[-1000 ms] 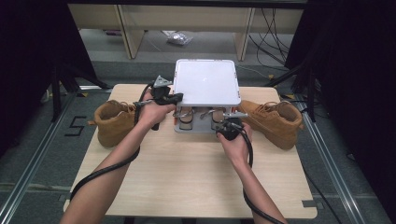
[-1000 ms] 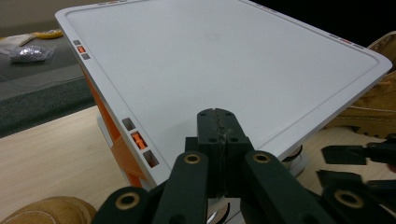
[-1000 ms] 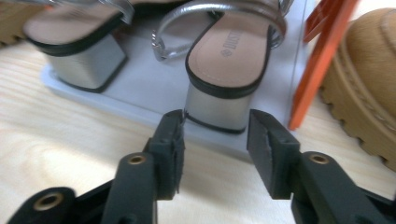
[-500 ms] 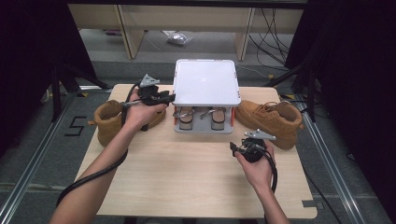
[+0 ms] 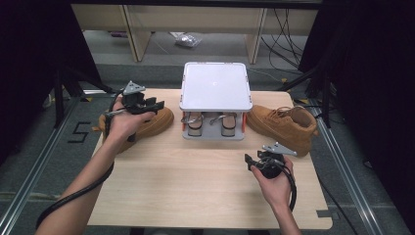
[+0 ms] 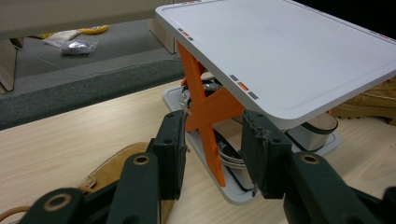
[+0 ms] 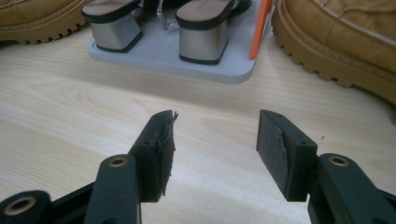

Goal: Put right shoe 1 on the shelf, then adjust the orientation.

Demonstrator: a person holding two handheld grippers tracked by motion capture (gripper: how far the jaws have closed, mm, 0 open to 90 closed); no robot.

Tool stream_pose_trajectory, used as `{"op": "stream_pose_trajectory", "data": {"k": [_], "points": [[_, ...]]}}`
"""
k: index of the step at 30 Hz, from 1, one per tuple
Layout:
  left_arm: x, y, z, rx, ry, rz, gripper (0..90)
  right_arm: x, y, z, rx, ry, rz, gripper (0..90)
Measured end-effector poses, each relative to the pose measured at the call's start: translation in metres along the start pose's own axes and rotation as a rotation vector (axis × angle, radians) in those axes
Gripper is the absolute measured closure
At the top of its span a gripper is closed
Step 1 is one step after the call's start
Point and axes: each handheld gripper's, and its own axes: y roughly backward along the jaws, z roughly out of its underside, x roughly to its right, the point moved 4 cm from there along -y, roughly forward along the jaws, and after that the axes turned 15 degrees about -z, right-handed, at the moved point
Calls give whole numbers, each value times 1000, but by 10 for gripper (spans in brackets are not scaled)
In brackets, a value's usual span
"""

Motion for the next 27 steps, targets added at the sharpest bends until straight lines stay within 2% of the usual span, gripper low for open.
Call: {"op": "stream_pose_trajectory", "data": {"k": [8,11,12,14,20,24,27], "points": [[-11,4,5,-12,6,-21,595,2,1,-2,17,-4,-10,470],[-16,6,5,-10,11,-34,596,3,4,-2,6,-11,7,471],[-19,7,5,-13,10,-38,597,4,4,-1,17,-12,-8,471],[-24,10,7,-23,9,-47,597,4,4,0,23,-19,-6,471],[-47,18,15,-41,4,-94,606,2,8,1,22,-29,7,471],[-64,24,21,-58,17,-125,607,0,7,1,15,-33,-11,471],[-79,29,22,-55,28,-155,608,-1,6,2,4,-22,1,470]]}}
